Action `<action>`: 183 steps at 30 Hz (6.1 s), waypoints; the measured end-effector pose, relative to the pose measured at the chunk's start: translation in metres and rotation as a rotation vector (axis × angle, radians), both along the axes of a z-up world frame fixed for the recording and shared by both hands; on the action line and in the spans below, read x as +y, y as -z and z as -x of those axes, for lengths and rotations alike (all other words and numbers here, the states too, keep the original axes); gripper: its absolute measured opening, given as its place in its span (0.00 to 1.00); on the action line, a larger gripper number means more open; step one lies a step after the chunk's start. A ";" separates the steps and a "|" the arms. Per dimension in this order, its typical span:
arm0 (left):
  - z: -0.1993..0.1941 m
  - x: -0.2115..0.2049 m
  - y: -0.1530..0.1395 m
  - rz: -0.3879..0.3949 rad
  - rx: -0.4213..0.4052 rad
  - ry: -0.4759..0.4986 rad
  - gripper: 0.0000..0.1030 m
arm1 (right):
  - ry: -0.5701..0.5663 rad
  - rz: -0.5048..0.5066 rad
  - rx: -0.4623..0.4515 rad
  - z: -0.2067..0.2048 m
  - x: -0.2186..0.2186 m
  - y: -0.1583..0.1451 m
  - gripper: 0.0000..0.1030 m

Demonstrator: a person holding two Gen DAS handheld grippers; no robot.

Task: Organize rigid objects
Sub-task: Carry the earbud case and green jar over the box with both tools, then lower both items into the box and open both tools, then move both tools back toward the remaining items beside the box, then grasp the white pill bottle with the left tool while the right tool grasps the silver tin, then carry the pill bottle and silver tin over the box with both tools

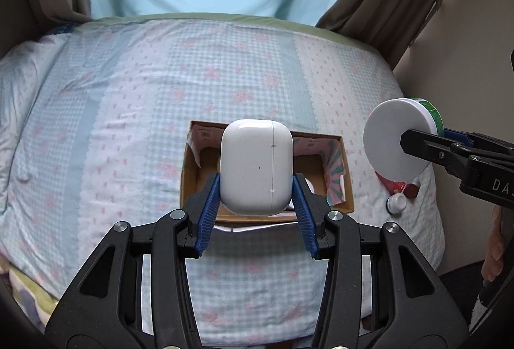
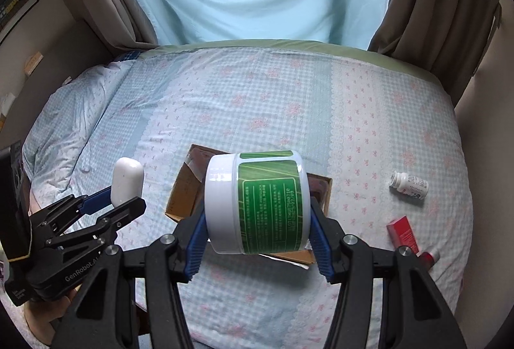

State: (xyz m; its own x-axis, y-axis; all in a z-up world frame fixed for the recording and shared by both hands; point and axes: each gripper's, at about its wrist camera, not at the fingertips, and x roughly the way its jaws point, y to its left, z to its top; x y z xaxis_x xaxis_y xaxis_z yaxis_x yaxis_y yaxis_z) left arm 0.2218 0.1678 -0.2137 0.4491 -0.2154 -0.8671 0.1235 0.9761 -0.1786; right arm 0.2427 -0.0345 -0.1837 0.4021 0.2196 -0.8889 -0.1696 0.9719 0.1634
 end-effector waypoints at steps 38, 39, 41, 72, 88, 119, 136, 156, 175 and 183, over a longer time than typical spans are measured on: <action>-0.147 0.005 0.227 -0.120 0.425 0.112 0.40 | 0.022 0.006 0.455 -0.071 0.074 0.232 0.51; -0.148 0.004 0.228 -0.123 0.435 0.122 0.40 | 0.009 0.015 0.457 -0.072 0.075 0.234 0.51; -0.150 0.001 0.228 -0.146 0.446 0.136 0.41 | -0.019 0.018 0.472 -0.074 0.077 0.237 0.52; -0.077 0.033 0.094 -0.149 0.184 0.105 1.00 | 0.046 -0.002 0.228 -0.003 0.065 0.144 1.00; 0.012 0.026 0.032 -0.059 0.058 0.131 1.00 | 0.221 0.056 0.102 0.094 0.029 0.059 1.00; -0.006 -0.284 0.079 -0.091 0.169 0.160 1.00 | 0.478 0.039 0.092 0.126 -0.307 0.095 1.00; -0.136 -0.460 0.160 -0.332 0.155 0.623 1.00 | 0.801 -0.159 0.272 0.072 -0.400 0.201 1.00; -0.176 -0.572 0.303 -0.633 0.208 1.237 0.74 | 1.102 -0.304 0.423 0.051 -0.436 0.307 0.77; -0.165 -0.586 0.297 -0.643 0.199 1.335 0.52 | 1.035 -0.273 0.470 0.024 -0.413 0.322 0.48; -0.155 -0.553 0.269 -0.605 0.191 1.270 0.50 | 1.000 -0.280 0.425 0.033 -0.417 0.300 0.48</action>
